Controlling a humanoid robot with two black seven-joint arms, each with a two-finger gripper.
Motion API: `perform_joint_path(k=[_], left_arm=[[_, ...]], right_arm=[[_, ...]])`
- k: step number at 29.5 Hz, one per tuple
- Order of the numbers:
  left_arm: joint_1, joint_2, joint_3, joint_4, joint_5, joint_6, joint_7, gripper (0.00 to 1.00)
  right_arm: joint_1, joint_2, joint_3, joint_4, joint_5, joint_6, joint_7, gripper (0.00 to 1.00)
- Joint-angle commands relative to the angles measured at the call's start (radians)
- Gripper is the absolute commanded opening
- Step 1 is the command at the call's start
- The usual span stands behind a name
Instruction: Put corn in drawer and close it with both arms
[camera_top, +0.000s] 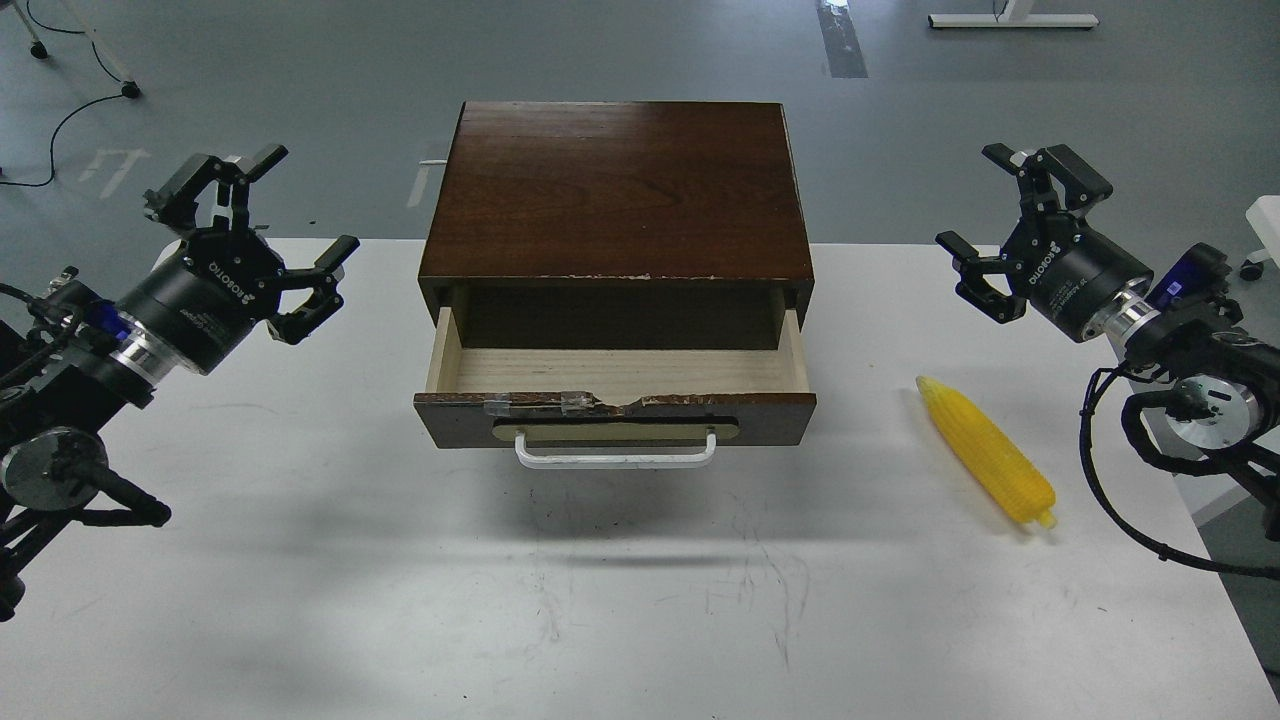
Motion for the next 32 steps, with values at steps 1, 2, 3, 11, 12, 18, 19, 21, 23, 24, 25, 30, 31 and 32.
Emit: perform_joint_path(k=[1, 2, 3, 11, 12, 18, 19, 21, 23, 24, 25, 30, 31, 32], left_arm=[[0.004, -0.002, 0.0, 0.0, 0.001, 0.0, 0.0, 1.0], [0.004, -0.002, 0.0, 0.0, 0.001, 0.0, 0.0, 1.0], [0.004, -0.007, 0.0, 0.0, 0.001, 0.0, 0.0, 1.0], [0.002, -0.007, -0.001, 0.001, 0.001, 0.0, 0.0, 1.0], [0.002, -0.004, -0.001, 0.001, 0.003, 0.0, -0.002, 1.0], [-0.004, 0.004, -0.003, 0.001, 0.004, 0.0, -0.005, 1.0], [-0.004, 0.004, -0.003, 0.001, 0.004, 0.0, -0.005, 1.0], [-0.005, 0.007, -0.004, 0.001, 0.004, 0.0, -0.005, 1.0], [-0.005, 0.008, -0.004, 0.0, 0.004, 0.0, -0.005, 1.0], [-0.005, 0.007, -0.004, 0.0, 0.004, 0.0, -0.005, 1.0], [-0.005, 0.007, -0.004, 0.0, 0.004, 0.0, -0.005, 1.0], [-0.005, 0.007, -0.004, -0.005, 0.006, 0.0, -0.006, 1.0], [-0.005, 0.007, -0.004, -0.008, 0.006, 0.0, -0.006, 1.0], [-0.005, 0.007, -0.004, -0.008, 0.006, 0.0, -0.006, 1.0]], right_arm=[[-0.001, 0.0, -0.001, 0.0, -0.001, 0.0, 0.0, 1.0], [-0.001, 0.0, -0.001, 0.0, -0.001, 0.0, 0.0, 1.0], [-0.001, -0.001, -0.001, 0.001, -0.001, 0.0, 0.0, 1.0], [0.01, -0.024, -0.009, 0.017, -0.018, 0.0, 0.0, 1.0], [0.019, -0.046, -0.011, 0.026, -0.033, 0.0, 0.0, 1.0], [0.088, -0.178, -0.026, 0.105, -0.335, 0.0, 0.0, 1.0], [0.088, -0.178, -0.026, 0.106, -0.336, 0.0, 0.0, 1.0], [0.117, -0.263, -0.026, 0.183, -0.654, 0.0, 0.0, 1.0], [0.123, -0.305, -0.027, 0.222, -0.821, 0.0, 0.0, 1.0], [0.123, -0.32, -0.027, 0.24, -0.917, 0.0, 0.0, 1.0], [0.123, -0.321, -0.027, 0.241, -0.918, 0.0, 0.0, 1.0], [0.108, -0.328, -0.044, 0.288, -1.28, 0.0, 0.0, 1.0], [0.109, -0.327, -0.069, 0.297, -1.341, 0.0, 0.0, 1.0], [0.111, -0.325, -0.081, 0.297, -1.368, 0.0, 0.0, 1.0]])
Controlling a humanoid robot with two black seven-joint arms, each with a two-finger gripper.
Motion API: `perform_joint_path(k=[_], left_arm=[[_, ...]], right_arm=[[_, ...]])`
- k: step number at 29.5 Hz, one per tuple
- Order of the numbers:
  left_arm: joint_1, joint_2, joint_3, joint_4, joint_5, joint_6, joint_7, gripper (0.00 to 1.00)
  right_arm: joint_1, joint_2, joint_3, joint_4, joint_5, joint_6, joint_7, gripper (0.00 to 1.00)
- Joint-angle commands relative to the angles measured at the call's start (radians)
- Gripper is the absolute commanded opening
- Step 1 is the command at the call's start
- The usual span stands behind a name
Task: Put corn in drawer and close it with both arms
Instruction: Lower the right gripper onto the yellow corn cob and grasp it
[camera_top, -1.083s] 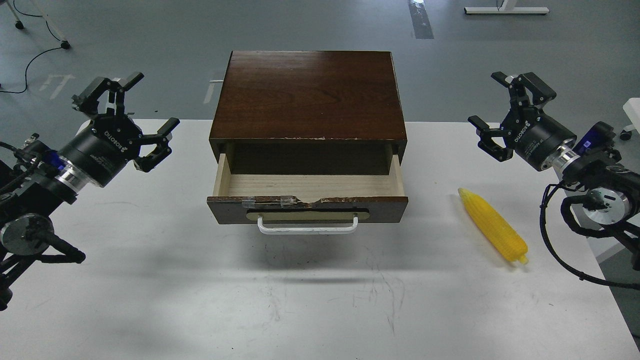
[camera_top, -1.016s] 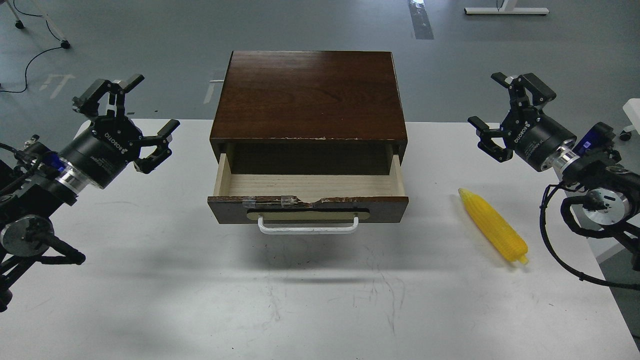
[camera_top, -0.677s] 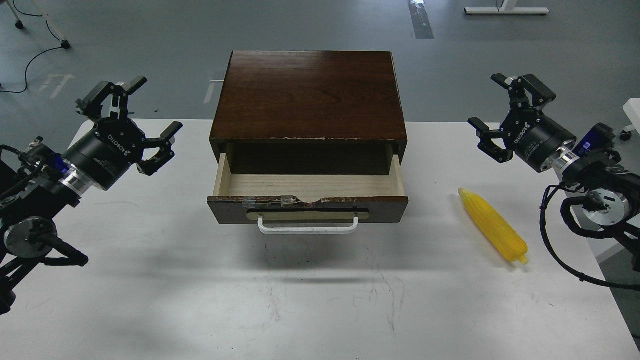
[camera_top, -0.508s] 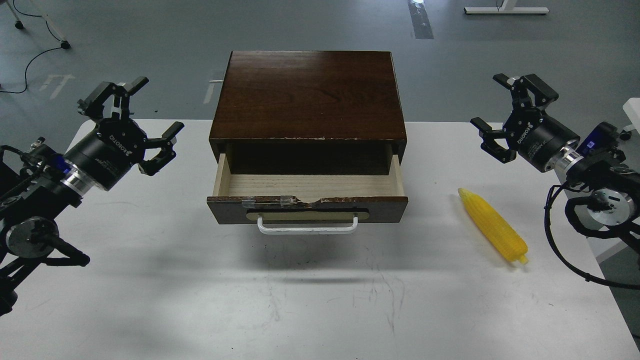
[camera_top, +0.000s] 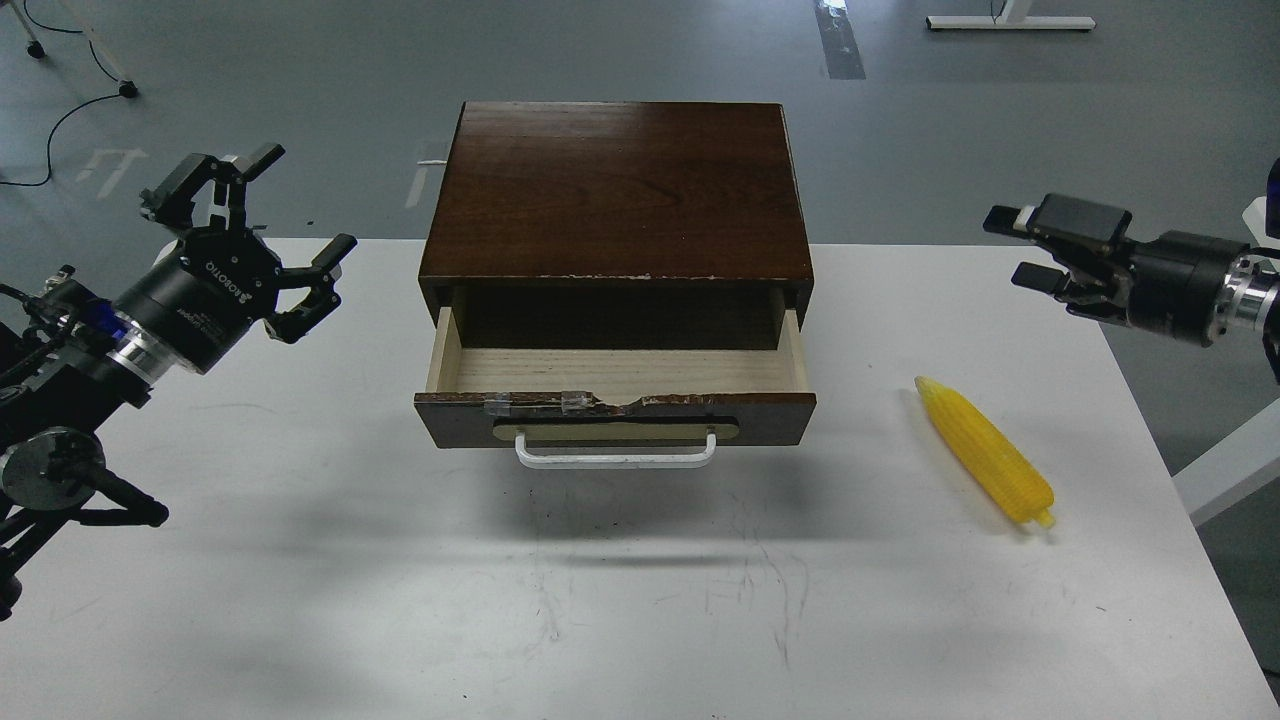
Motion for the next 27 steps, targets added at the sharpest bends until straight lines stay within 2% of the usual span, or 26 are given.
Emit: perform_joint_path(k=[1, 3, 9, 18, 25, 27], left_arm=[[0.0, -0.001, 0.0, -0.005, 0.001, 0.0, 0.0, 1.0], [0.0, -0.001, 0.0, -0.006, 0.001, 0.0, 0.0, 1.0], [0.0, -0.001, 0.0, -0.01, 0.001, 0.0, 0.0, 1.0], [0.0, -0.002, 0.0, -0.01, 0.001, 0.0, 0.0, 1.0], [0.0, -0.001, 0.0, -0.01, 0.001, 0.0, 0.0, 1.0], [0.0, -0.001, 0.0, -0.01, 0.001, 0.0, 0.0, 1.0]], right_arm=[[-0.002, 0.003, -0.04, 0.021, -0.162, 0.0, 0.0, 1.0], [-0.002, 0.004, -0.069, 0.019, -0.205, 0.0, 0.0, 1.0], [0.006, 0.035, -0.215, -0.038, -0.332, -0.107, 0.0, 1.0], [-0.002, 0.095, -0.25, -0.099, -0.338, -0.161, 0.0, 1.0], [-0.008, 0.141, -0.295, -0.134, -0.337, -0.164, 0.0, 0.92], [-0.01, 0.159, -0.298, -0.142, -0.337, -0.164, 0.0, 0.82]])
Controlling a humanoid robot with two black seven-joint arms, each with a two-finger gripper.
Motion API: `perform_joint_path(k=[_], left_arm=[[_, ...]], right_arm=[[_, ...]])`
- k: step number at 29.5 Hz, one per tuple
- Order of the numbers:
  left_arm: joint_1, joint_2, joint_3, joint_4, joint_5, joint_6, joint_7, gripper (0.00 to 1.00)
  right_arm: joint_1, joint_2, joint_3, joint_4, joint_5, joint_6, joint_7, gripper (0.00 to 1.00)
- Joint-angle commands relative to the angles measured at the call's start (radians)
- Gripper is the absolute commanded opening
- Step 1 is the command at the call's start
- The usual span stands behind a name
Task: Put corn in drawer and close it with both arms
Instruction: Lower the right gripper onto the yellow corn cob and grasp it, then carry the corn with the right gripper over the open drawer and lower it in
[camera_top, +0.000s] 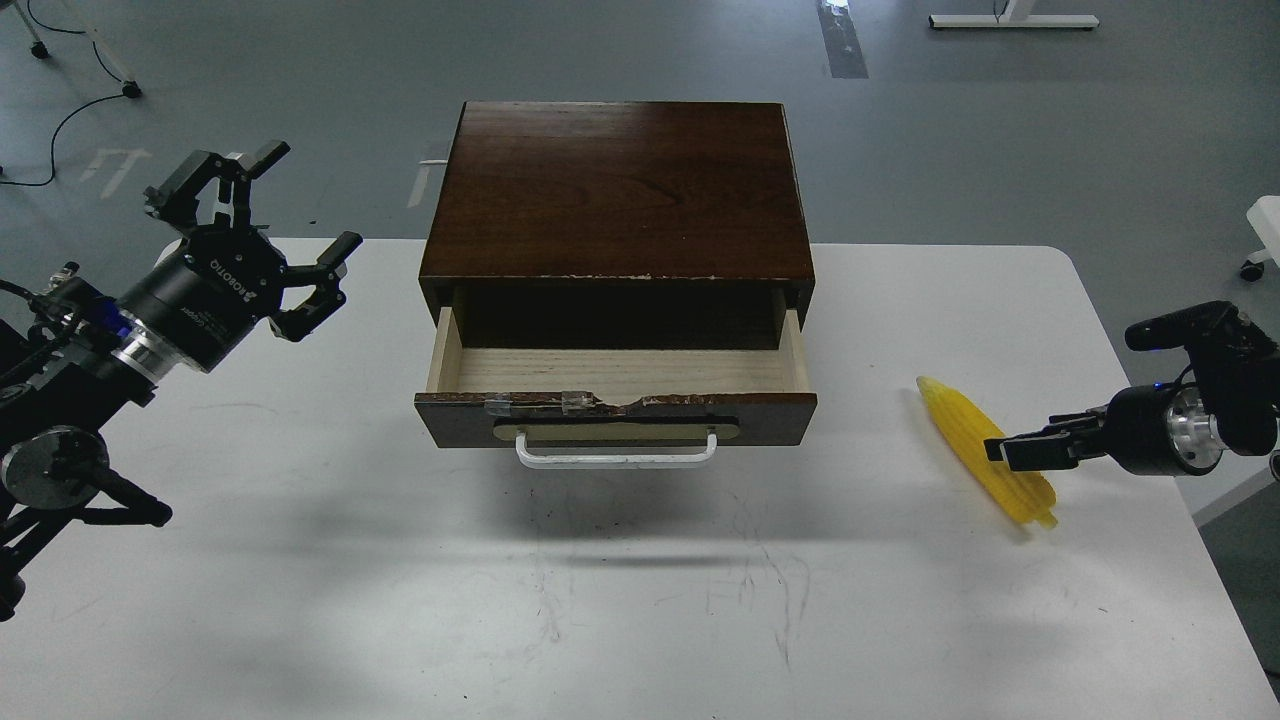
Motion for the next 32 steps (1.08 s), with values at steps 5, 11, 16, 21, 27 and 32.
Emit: perform_joint_path(k=[5, 11, 16, 21, 27, 32], left_arm=[[0.0, 0.002, 0.0, 0.0, 0.0, 0.0, 0.0, 1.0], [0.0, 0.002, 0.0, 0.0, 0.0, 0.0, 0.0, 1.0], [0.0, 0.004, 0.0, -0.003, 0.0, 0.0, 0.0, 1.0], [0.0, 0.004, 0.0, -0.003, 0.0, 0.0, 0.0, 1.0], [0.0, 0.004, 0.002, -0.003, 0.002, 0.0, 0.0, 1.0], [-0.001, 0.004, 0.0, -0.003, 0.002, 0.0, 0.0, 1.0]], right_arm=[[-0.007, 0.025, -0.013, -0.012, 0.002, -0.001, 0.0, 0.44], [-0.001, 0.022, -0.024, -0.007, 0.003, -0.001, 0.0, 0.04], [0.059, -0.009, -0.016, 0.026, 0.015, -0.001, 0.0, 0.0], [0.23, -0.024, -0.016, 0.071, 0.037, 0.003, 0.0, 0.0], [0.505, 0.017, -0.044, 0.152, 0.175, 0.04, 0.0, 0.0], [0.723, 0.126, -0.148, 0.218, 0.21, 0.086, 0.0, 0.0]])
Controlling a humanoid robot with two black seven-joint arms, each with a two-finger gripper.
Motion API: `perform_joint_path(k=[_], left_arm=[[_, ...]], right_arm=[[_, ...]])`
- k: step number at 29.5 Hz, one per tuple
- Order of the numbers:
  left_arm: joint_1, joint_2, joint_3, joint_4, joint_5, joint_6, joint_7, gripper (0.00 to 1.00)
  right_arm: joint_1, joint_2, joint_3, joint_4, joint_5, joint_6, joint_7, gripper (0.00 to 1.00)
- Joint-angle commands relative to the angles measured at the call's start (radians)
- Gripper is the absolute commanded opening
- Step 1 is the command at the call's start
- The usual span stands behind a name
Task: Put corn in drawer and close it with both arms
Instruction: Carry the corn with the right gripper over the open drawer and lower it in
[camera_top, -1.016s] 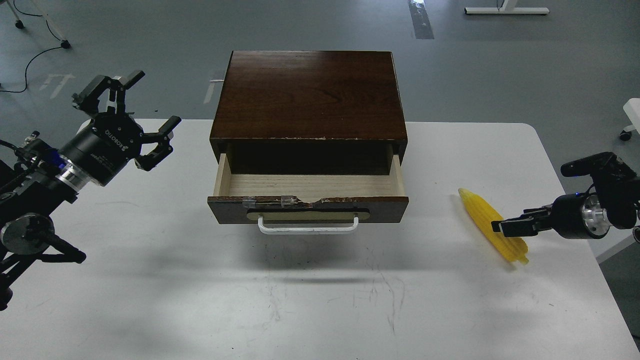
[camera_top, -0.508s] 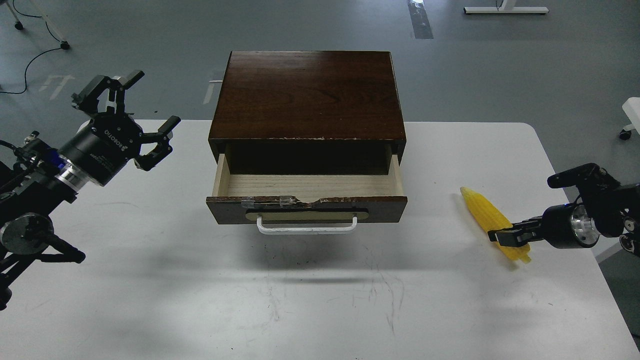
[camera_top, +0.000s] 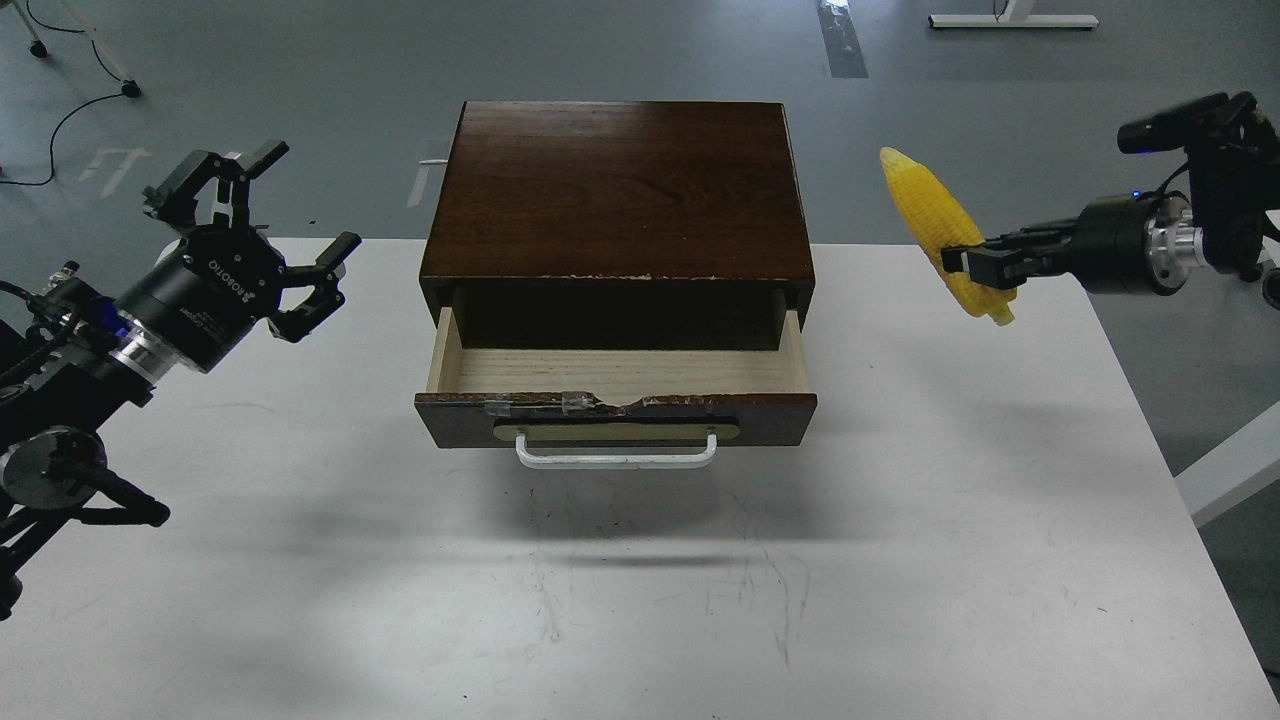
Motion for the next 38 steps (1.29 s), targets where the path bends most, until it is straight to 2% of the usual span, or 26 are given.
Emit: perform_joint_path(k=[1, 3, 6, 8, 12, 15, 21, 29, 31, 32, 35, 37, 38], left_arm=[[-0.001, 0.0, -0.001, 0.0, 0.0, 0.0, 0.0, 1.0], [-0.001, 0.002, -0.001, 0.0, 0.0, 0.0, 0.0, 1.0], [-0.001, 0.003, -0.001, 0.0, -0.001, 0.0, 0.0, 1.0], [-0.001, 0.015, -0.001, 0.0, -0.001, 0.0, 0.0, 1.0], [-0.001, 0.034, -0.001, 0.0, -0.001, 0.0, 0.0, 1.0], [0.0, 0.037, -0.001, -0.001, -0.001, 0.0, 0.0, 1.0], [0.0, 0.046, -0.001, -0.009, -0.001, 0.0, -0.001, 1.0], [0.0, 0.046, -0.002, -0.009, -0.001, 0.0, -0.001, 1.0], [0.0, 0.045, -0.002, -0.009, -0.001, 0.0, -0.001, 1.0], [0.0, 0.045, -0.001, -0.009, -0.001, 0.0, -0.001, 1.0], [0.0, 0.045, -0.002, -0.009, -0.001, 0.0, -0.001, 1.0], [0.0, 0.045, -0.002, -0.009, -0.001, 0.0, -0.001, 1.0], [0.0, 0.045, -0.002, -0.009, -0.001, 0.0, -0.003, 1.0]], right_arm=[[0.156, 0.088, -0.083, 0.048, 0.031, 0.02, 0.0, 0.0], [0.216, 0.154, -0.117, 0.065, 0.049, 0.018, 0.0, 0.0], [0.239, 0.192, -0.128, 0.069, 0.049, 0.02, 0.0, 0.0], [0.273, 0.299, -0.158, 0.079, 0.046, 0.02, 0.0, 0.0], [0.29, 0.376, -0.2, 0.101, 0.028, 0.015, 0.0, 0.0], [0.29, 0.414, -0.226, 0.124, -0.036, -0.002, 0.0, 0.0], [0.293, 0.473, -0.309, 0.126, -0.211, -0.134, 0.0, 0.0], [0.293, 0.488, -0.355, 0.122, -0.218, -0.157, 0.0, 0.01], [0.288, 0.493, -0.356, 0.118, -0.218, -0.157, 0.0, 0.03], [0.284, 0.493, -0.358, 0.118, -0.216, -0.157, 0.0, 0.08], [0.282, 0.493, -0.36, 0.117, -0.216, -0.157, 0.0, 0.14], [0.282, 0.493, -0.364, 0.117, -0.215, -0.157, 0.0, 0.35], [0.282, 0.493, -0.364, 0.117, -0.213, -0.157, 0.0, 0.39]])
